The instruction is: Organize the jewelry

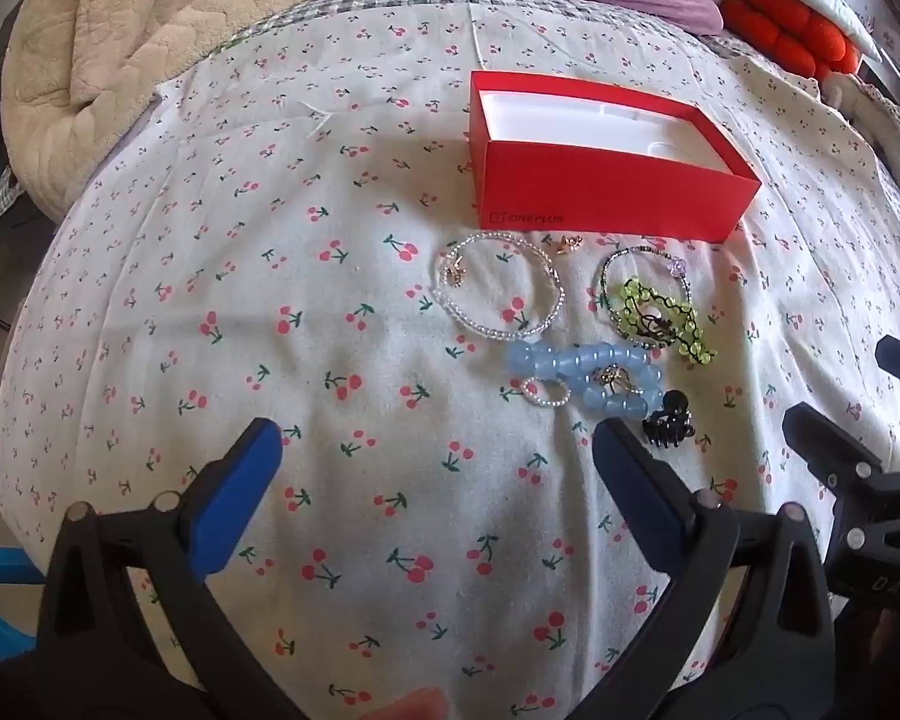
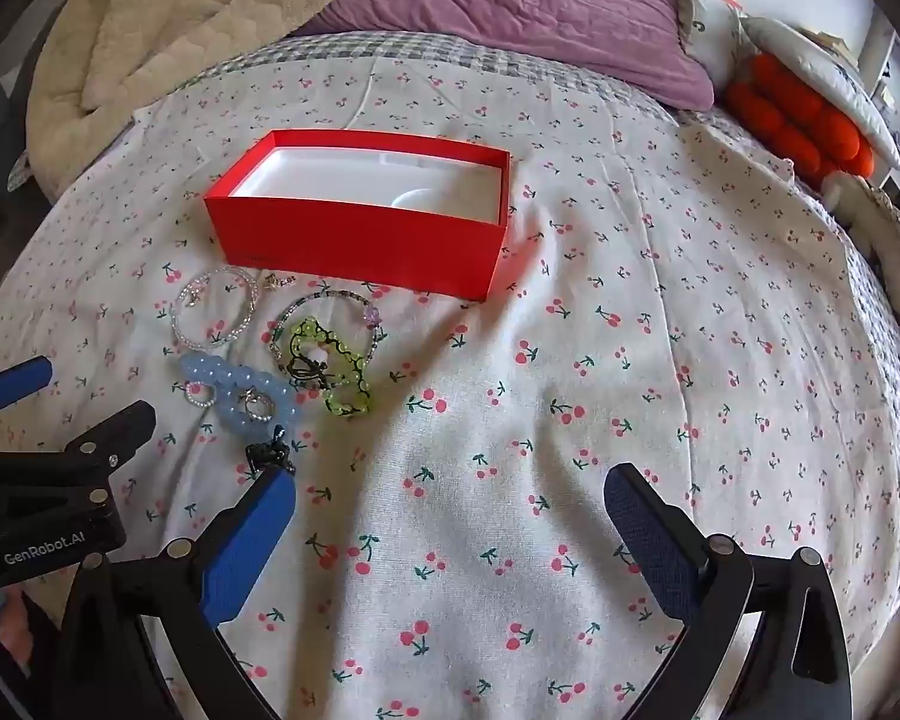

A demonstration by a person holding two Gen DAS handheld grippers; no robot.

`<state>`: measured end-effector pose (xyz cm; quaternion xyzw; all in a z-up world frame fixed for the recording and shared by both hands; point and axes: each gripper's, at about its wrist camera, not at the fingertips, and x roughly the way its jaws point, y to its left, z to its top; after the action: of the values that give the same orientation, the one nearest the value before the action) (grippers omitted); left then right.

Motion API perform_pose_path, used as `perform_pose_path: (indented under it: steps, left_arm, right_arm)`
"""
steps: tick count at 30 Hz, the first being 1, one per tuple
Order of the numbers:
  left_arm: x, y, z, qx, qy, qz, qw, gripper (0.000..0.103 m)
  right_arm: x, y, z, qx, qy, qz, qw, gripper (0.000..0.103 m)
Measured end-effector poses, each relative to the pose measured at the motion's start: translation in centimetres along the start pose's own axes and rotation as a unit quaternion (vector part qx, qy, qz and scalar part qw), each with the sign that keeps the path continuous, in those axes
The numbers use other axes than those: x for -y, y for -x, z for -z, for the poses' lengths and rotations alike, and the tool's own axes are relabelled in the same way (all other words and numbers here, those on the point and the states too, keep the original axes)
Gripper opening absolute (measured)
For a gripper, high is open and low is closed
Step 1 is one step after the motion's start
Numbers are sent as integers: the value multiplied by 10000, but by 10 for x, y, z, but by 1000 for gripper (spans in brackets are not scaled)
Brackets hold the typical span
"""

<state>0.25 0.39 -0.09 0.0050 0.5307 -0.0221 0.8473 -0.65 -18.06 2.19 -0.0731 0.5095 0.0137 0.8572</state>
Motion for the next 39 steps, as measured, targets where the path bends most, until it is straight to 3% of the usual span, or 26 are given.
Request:
perform_pose_path:
  steps: [1,2,39]
  left_arm:
    - [-3,-1,-1,-34,14,45,10000,103]
    - [4,3,3,232,-101,-268,9993,103]
    - [1,3,0,138,94,-121,9998,103]
  right_arm:
    - [0,0,0,41,-7,-7,10000,103]
    - [0,0,0,34,-10,-6,10000,103]
    - [-2,-1,-1,-28,15,-66,10000,103]
